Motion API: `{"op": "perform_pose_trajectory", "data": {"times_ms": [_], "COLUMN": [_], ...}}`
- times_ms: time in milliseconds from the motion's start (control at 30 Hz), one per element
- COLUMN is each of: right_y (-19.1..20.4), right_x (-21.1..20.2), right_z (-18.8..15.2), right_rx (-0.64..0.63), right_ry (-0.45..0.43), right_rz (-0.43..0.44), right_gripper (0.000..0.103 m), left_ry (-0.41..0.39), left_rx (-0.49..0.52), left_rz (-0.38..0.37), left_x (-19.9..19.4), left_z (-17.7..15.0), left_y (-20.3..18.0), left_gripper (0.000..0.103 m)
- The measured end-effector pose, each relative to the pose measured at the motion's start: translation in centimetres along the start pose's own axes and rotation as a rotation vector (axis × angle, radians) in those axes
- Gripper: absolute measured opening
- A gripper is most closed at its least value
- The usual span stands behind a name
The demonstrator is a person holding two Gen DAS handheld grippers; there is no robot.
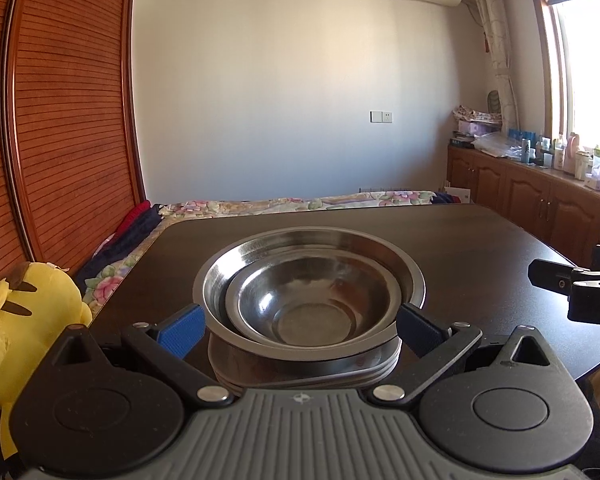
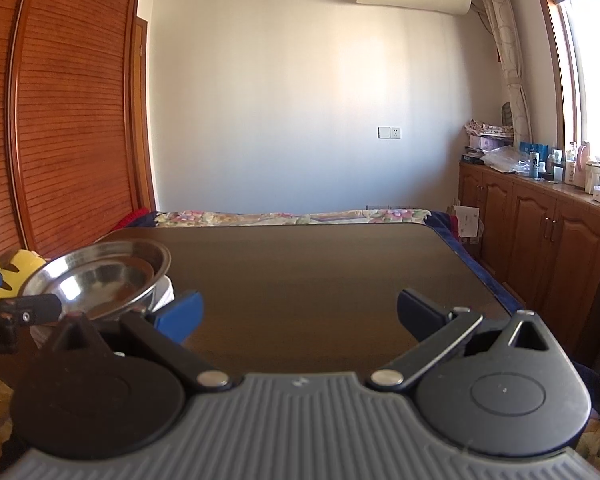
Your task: Organize plates and bowls
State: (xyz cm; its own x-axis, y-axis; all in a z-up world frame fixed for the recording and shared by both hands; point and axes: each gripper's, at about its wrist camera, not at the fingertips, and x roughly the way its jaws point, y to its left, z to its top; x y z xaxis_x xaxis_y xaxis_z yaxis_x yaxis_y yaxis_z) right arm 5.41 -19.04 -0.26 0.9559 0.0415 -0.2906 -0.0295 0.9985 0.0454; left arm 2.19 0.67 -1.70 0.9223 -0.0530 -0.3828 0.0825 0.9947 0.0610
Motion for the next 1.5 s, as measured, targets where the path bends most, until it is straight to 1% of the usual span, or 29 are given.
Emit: {"op": "perform_pose_trajectory", "data": {"times_ms": [1500], "right_y": [-0.9], "right_x": [-0.2], "right_z": [0.4], "right_rx": [0.008], "right_ry": [-0.005], "right_rz": [-0.005], "right_gripper": [0.103], "left_ry": [-0.007], "left_rx": [0.006], "left_rz": [0.007], "left_x": [-0.4], "left_z": [0.2], "left_y": [0.0], "left_gripper": [0.103]}}
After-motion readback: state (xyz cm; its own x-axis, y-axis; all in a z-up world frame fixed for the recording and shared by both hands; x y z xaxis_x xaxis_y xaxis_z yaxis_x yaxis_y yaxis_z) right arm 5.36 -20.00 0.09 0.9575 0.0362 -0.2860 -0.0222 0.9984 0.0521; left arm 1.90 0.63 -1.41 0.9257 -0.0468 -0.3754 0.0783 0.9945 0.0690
